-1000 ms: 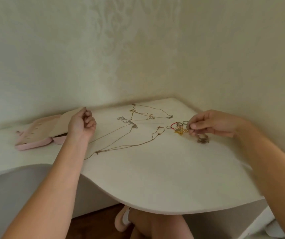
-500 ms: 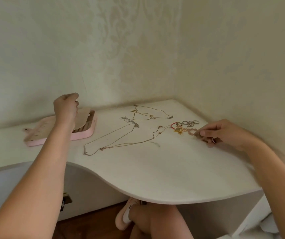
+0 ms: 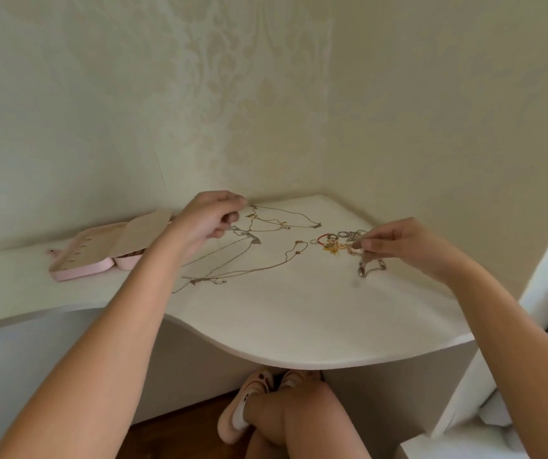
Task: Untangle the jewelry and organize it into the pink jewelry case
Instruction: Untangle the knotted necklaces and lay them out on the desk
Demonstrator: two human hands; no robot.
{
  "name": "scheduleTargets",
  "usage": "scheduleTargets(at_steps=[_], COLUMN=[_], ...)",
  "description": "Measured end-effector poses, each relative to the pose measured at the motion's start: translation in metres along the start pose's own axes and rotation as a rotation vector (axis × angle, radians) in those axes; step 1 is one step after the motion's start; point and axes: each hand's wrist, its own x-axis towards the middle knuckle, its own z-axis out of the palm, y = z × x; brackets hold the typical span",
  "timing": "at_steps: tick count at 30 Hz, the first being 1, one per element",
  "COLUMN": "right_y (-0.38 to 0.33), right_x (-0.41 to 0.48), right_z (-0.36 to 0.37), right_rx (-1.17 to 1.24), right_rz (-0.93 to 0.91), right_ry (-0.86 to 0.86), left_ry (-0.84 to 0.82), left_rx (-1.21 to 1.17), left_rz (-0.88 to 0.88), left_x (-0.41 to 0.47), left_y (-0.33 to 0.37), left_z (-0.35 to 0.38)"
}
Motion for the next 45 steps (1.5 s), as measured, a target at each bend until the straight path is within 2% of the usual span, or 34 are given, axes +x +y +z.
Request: scheduleTargets(at_steps=[3, 10, 16, 17, 20, 24, 30, 38, 45], right_y=[-0.005, 0.000, -0.015, -0.021, -0.042, -0.057, -0.032, -0.024, -0.026], right_x=[0.002, 0.003, 0.013, 0.015, 0.019, 0.016, -0.003, -0.039, -0.050], right_z=[0.011, 0.049, 0.074, 0.078, 0.094, 0.113, 0.109, 0.113, 0.119], right_rx=[0.007, -0.229, -0.450, -0.346, 0.169, 0.297, 0.229, -0.052, -0.164], right_rz=[0.028, 0.052, 0.007, -0.002, -0.045, -0.084, -0.070, -0.083, -0.137], right_ry=[-0.029, -0.138, -0.088, -0.108, -0.312, -0.460, -0.303, -0.306, -0.352], left_ry=[-0.125, -0.232, -0.292, -0.306, -0.327, -0.216, -0.005, -0.009, 0.058], left_rx=[-0.018, -0.168, -0.361, -0.385, -0.445, -0.479, -0.734, -0.750, -0.545], left_rz=[-0.005, -0.013, -0.023, -0.011, 0.042, 0.130, 0.008, -0.110, -0.148], left_x=[-0.007, -0.021, -0.026, -0.027, -0.025, -0.022, -0.031, -0.067, -0.084], left_y=[0.001, 0.007, 0.018, 0.020, 0.026, 0.028, 0.002, -0.055, -0.077], left_z=[0.021, 0.041, 0.039, 0.038, 0.034, 0.020, -0.012, -0.024, -0.028])
